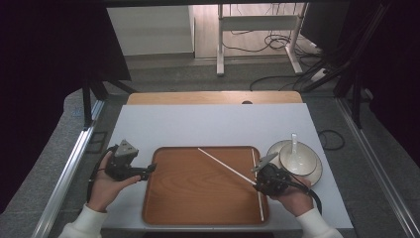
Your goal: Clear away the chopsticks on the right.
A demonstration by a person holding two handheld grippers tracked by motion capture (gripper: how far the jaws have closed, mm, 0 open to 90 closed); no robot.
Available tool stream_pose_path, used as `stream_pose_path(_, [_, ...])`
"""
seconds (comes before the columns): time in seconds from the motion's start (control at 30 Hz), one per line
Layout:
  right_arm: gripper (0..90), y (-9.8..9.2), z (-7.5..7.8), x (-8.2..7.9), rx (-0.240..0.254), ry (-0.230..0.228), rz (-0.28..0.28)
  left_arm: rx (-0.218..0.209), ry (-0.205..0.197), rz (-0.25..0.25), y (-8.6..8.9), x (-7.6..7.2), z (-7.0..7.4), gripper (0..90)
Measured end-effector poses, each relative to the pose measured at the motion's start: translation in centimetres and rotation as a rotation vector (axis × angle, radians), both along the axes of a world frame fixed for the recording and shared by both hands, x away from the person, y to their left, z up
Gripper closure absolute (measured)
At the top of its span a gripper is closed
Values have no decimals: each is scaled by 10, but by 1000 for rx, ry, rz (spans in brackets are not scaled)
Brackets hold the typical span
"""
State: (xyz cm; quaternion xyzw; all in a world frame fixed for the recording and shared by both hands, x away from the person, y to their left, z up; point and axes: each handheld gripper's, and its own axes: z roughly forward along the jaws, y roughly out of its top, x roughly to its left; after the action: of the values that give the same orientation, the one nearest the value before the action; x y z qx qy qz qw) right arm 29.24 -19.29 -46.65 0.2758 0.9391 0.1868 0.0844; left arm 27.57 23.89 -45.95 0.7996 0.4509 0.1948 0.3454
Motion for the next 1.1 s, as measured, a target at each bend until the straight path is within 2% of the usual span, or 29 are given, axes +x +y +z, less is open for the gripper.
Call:
stream_pose_path(0.13, [845, 4, -3, -2, -24, 1, 2, 1, 0, -1, 0, 0, 0, 171])
stream_pose_path(0.53, [841, 14, -14, -5, -90, 57, 11, 4, 4, -5, -1, 0, -1, 171])
stream_pose_path(0.8, [835, 18, -19, -6, -120, 45, 22, 10, 10, -10, -1, 1, -2, 171])
stream_pose_path(1.1, [833, 20, -21, -6, -124, 44, 32, 11, 18, -10, 0, 2, -4, 170])
